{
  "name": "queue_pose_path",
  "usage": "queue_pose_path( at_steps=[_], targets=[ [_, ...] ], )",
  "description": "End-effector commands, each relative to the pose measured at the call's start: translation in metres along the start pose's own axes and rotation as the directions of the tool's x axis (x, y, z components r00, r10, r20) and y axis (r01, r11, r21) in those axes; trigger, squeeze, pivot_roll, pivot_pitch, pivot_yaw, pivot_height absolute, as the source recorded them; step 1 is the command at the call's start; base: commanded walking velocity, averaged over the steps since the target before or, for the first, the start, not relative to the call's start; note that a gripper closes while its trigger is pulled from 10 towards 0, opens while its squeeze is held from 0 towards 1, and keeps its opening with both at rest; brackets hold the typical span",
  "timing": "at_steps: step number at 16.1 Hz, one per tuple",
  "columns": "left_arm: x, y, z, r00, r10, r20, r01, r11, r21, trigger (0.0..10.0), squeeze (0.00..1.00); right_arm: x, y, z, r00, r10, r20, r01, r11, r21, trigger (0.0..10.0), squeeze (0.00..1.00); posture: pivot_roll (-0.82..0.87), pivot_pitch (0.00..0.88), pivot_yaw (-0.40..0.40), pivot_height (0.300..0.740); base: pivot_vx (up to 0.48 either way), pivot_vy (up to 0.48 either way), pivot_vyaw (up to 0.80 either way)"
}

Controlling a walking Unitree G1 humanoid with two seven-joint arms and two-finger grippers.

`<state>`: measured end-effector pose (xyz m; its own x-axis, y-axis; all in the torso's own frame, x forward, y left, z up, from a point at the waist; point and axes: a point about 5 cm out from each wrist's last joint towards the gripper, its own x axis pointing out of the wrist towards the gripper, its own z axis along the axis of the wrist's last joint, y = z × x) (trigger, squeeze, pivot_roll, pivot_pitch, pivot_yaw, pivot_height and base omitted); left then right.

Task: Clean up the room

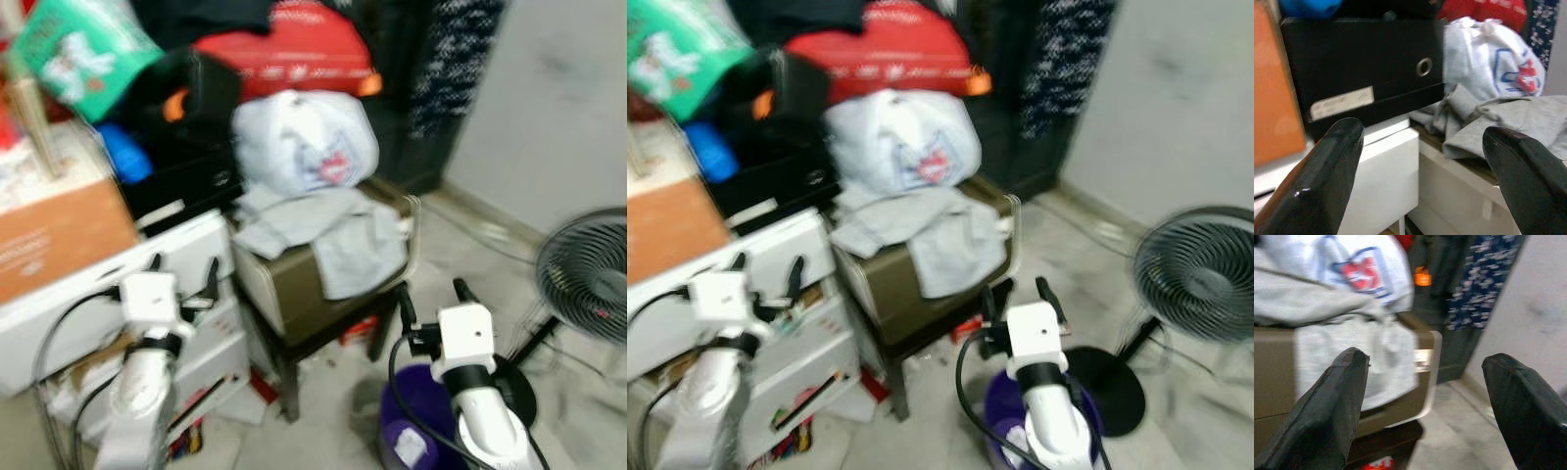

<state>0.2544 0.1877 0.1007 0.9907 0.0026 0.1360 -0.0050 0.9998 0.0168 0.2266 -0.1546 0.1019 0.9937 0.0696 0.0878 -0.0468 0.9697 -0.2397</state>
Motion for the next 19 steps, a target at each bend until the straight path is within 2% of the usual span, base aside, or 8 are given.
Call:
queue_pose_path(
  at_steps=[1,4,7,9,11,13,16,19],
  targets=[
    [-0.003,0.001,0.002,1.0,0.009,-0.005,-0.009,1.0,0.012,10.0,0.0,0.0,-0.006,0.004,1.0,-0.012,0.004,0.012,1.0,-0.002,10.0,0.0,-0.08,0.0,0.019,0.74,0.0,0.0,0.0],
    [-0.016,0.006,-0.003,0.999,0.003,-0.049,-0.003,1.0,0.004,10.0,0.0,0.003,-0.005,0.011,1.0,0.013,0.006,-0.013,1.0,-0.014,10.0,0.0,-0.07,0.0,0.015,0.74,0.0,0.0,0.52],
    [-0.014,-0.002,-0.004,0.996,-0.048,-0.069,0.047,0.999,-0.01,10.0,0.0,0.007,-0.003,0.012,1.0,0.022,0.005,-0.022,1.0,-0.012,10.0,0.0,-0.07,0.0,0.006,0.74,0.0,0.0,0.79],
    [-0.015,-0.003,-0.005,0.994,-0.038,-0.098,0.035,0.999,-0.034,10.0,0.0,0.01,-0.003,0.013,1.0,0.029,0.002,-0.029,0.999,-0.014,10.0,0.0,-0.07,0.0,0.002,0.74,0.0,0.0,0.79],
    [-0.014,-0.003,-0.004,0.995,-0.034,-0.096,0.033,0.999,-0.005,10.0,0.0,0.011,-0.004,0.012,1.0,0.026,-0.006,-0.026,1.0,-0.009,10.0,0.0,-0.08,0.0,0.001,0.74,0.0,0.0,0.79],
    [-0.013,-0.007,-0.004,0.994,-0.044,-0.097,0.043,0.999,-0.01,10.0,0.0,0.015,-0.005,0.015,1.0,0.013,0.004,-0.013,1.0,-0.002,10.0,0.0,-0.08,0.0,0.001,0.74,0.0,0.0,0.79],
    [-0.016,-0.001,0.001,0.996,-0.012,-0.085,0.015,1.0,0.028,10.0,0.0,0.016,-0.007,0.016,1.0,0.011,0.003,-0.011,1.0,-0.012,10.0,0.0,-0.08,0.001,-0.005,0.74,0.0,0.0,0.79],
    [-0.038,0.005,0.002,0.995,-0.012,-0.098,0.02,0.997,0.077,10.0,0.0,0.014,-0.012,0.015,1.0,-0.001,-0.007,0.001,1.0,-0.017,10.0,0.0,-0.07,0.01,-0.012,0.74,0.0,0.0,0.69]
  ],
)
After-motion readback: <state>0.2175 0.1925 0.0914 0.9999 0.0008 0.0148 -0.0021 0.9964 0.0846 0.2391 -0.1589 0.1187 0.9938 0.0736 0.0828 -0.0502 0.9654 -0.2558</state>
